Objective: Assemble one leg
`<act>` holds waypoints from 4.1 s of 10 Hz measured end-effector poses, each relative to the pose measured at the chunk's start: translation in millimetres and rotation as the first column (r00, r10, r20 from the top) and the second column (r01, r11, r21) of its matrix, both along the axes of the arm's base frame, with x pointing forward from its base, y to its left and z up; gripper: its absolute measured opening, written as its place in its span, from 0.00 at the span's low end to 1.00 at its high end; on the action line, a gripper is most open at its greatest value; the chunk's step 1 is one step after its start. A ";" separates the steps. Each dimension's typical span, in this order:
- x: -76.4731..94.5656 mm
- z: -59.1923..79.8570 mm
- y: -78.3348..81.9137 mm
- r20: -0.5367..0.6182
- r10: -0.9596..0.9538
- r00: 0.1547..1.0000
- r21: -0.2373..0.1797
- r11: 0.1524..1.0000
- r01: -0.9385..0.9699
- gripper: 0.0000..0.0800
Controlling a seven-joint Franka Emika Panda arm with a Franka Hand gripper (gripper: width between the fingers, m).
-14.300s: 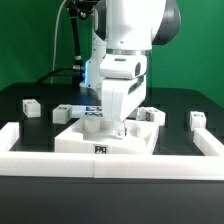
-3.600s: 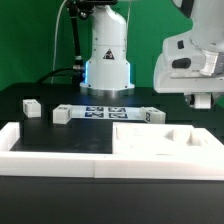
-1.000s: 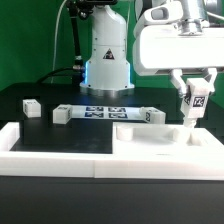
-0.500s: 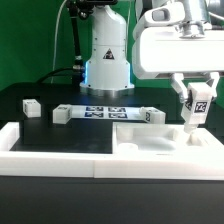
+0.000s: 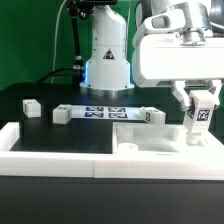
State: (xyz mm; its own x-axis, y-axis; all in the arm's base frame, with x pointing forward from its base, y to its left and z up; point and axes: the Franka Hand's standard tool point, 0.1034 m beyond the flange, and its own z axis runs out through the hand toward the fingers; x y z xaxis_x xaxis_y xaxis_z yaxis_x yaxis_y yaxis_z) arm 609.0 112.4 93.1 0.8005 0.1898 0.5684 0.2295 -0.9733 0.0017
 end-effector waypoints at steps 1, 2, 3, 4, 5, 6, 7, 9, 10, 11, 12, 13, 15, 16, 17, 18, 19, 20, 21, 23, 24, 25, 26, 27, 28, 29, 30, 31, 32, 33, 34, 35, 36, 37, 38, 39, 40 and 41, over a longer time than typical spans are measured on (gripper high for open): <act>0.4 -2.0 -0.6 0.000 -0.001 1.000 0.000 1.000 0.001 0.36; 0.7 -2.5 -0.5 0.001 -0.001 1.000 0.000 1.000 0.001 0.36; 3.5 -2.6 -0.4 0.005 -0.002 1.000 0.001 1.000 0.002 0.36; 5.8 -3.2 -0.5 0.007 -0.004 1.000 0.002 1.000 0.004 0.36; 9.6 -3.7 -0.6 0.018 -0.006 1.000 0.004 1.000 0.006 0.36; 11.6 -3.9 -0.2 0.020 -0.006 1.000 0.005 1.000 0.006 0.36; 13.8 -4.2 0.7 0.026 -0.007 1.000 0.007 1.000 0.006 0.36; 9.8 -13.8 3.9 0.014 -0.013 1.000 0.010 1.000 0.013 0.36; 7.3 -16.3 6.7 0.020 -0.021 1.000 0.015 1.000 0.021 0.36; 6.2 -16.9 8.4 0.026 -0.037 0.999 0.021 0.999 0.036 0.36; 4.9 -17.3 8.8 0.029 -0.046 0.999 0.024 0.999 0.045 0.36; 2.1 -18.8 8.2 0.024 -0.046 0.999 0.023 0.999 0.046 0.36; -15.8 -24.5 3.7 -0.006 -0.046 0.999 0.015 0.999 0.046 0.36; -15.6 -24.5 4.5 -0.031 -0.043 0.999 0.014 0.999 0.043 0.36; -14.6 -24.3 4.4 -0.034 -0.043 0.998 0.014 0.999 0.044 0.36; -16.2 -26.6 4.6 -0.046 -0.042 0.998 0.013 0.999 0.043 0.36; -16.5 -27.1 4.7 -0.048 -0.042 0.998 0.013 0.999 0.042 0.57; -16.6 -27.3 4.7 -0.049 -0.042 0.998 0.013 0.999 0.042 0.57; -16.7 -27.6 4.7 -0.049 -0.042 0.998 0.013 0.999 0.042 0.76; -16.9 -27.9 4.7 -0.050 -0.042 0.998 0.013 0.999 0.042 0.80; -17.6 -27.9 5.1 -0.063 -0.040 0.997 0.012 0.999 0.041 0.81; -17.2 -18.8 6.1 -0.089 -0.035 0.995 0.011 0.999 0.036 0.81; -14.4 -6.6 6.4 -0.092 -0.032 0.995 0.011 0.999 0.034 0.81; -13.0 -1.9 6.2 -0.093 -0.032 0.995 0.011 0.999 0.033 0.81; -14.9 -5.0 7.2 -0.115 -0.029 0.993 0.010 0.999 0.030 0.81; -14.7 -4.9 7.0 -0.114 -0.029 0.993 0.010 0.999 0.031 0.81; -17.0 -9.6 6.8 -0.157 -0.026 0.987 0.007 1.000 0.028 0.81; -14.1 -13.5 5.5 -0.253 -0.022 0.967 0.002 1.000 0.023 0.81; -7.1 -11.8 1.8 -0.316 -0.023 0.948 -0.002 1.000 0.024 0.81; -4.3 -10.8 -0.6 -0.379 -0.022 0.925 -0.004 1.000 0.022 0.81; -3.5 -9.7 -1.2 -0.422 -0.021 0.906 -0.005 1.000 0.021 0.81; -7.3 -9.3 0.1 -0.496 -0.017 0.868 -0.005 1.000 0.016 0.81; -7.7 -8.7 1.6 -0.533 -0.013 0.846 -0.004 1.000 0.014 0.81; -10.6 -10.7 1.9 -0.562 -0.010 0.827 -0.004 1.000 0.010 0.81; -9.7 -10.9 1.9 -0.558 -0.010 0.830 -0.003 1.000 0.010 0.81; -9.9 -11.3 1.9 -0.559 -0.010 0.829 -0.004 1.000 0.010 0.66; -10.0 -11.4 1.9 -0.559 -0.010 0.829 -0.004 1.000 0.010 0.45; -9.8 -11.3 0.8 -0.559 -0.012 0.829 -0.005 1.000 0.011 0.45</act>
Offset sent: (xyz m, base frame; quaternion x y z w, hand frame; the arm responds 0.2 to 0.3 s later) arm 0.0145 -0.0001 -0.0011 -0.0011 0.0147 -0.0042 0.9999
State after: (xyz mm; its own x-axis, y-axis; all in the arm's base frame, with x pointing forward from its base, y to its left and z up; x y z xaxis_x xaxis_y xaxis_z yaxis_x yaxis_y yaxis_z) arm 599.3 113.2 81.8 0.9835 0.1793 0.0235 0.1808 -0.9759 -0.1222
